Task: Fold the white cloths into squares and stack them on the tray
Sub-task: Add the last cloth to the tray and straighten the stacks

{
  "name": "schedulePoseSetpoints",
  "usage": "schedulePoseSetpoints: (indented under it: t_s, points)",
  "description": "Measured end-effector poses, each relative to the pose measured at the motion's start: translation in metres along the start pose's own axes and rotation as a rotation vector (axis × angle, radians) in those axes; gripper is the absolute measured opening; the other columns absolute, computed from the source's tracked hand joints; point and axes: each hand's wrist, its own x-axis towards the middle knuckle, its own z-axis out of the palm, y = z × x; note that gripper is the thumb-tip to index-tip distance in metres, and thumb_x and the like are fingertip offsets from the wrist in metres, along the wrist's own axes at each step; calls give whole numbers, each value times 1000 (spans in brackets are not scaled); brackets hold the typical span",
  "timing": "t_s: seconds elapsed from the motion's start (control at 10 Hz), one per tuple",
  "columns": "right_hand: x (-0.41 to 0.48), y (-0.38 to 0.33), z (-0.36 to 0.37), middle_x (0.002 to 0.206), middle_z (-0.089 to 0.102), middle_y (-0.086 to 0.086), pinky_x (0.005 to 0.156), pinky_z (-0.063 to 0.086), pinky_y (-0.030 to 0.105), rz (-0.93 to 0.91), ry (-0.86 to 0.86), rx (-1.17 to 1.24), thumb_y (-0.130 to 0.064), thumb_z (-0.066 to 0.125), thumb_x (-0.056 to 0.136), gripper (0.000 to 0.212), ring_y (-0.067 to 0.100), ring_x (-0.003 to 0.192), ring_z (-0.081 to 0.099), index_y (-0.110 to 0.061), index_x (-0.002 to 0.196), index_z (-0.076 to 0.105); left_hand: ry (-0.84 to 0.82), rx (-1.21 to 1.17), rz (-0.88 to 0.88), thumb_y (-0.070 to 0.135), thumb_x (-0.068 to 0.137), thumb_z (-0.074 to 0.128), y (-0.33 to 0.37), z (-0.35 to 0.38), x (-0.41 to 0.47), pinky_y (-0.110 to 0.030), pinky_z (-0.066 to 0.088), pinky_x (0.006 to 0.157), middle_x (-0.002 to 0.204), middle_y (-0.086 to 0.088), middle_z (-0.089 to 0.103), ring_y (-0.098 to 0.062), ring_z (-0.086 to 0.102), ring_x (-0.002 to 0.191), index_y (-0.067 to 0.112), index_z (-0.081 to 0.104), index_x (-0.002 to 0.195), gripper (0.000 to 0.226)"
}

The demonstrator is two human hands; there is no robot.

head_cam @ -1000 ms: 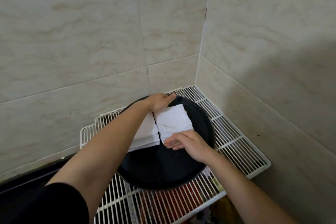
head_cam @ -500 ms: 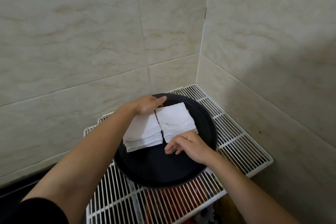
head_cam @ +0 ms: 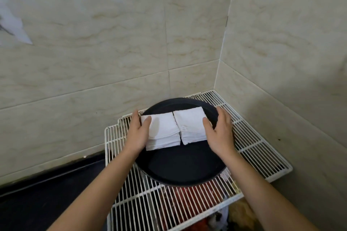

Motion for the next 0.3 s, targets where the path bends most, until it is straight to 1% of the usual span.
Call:
schedulePoseSetpoints:
  t_s: [0.1,0.2,0.3]
  points:
    - [1,7,6,165,19,6,121,21,41,166,-167,89,-35,46,103,67,24,150,21,-16,159,14,-88,-286,-105,24,99,50,-18,6,-13,-44,41,110,139,3,58,-19,57,123,31,47,143,45]
    - [-4,10,5,164,23,4,121,24,41,127,-242,107,-36,46,103,68,23,149,26,-18,159,13,-122,-300,-134,43,98,49,-21,3,-13,-42,40,111,141,7,55,-15,55,125,32,44,146,49]
    - [-7,-1,-8,166,16,3,120,20,39,83,-262,68,-42,48,102,74,21,150,20,-20,160,8,-98,-203,-144,83,83,40,-25,-2,-20,-42,22,121,156,11,36,-12,36,142,31,34,152,87]
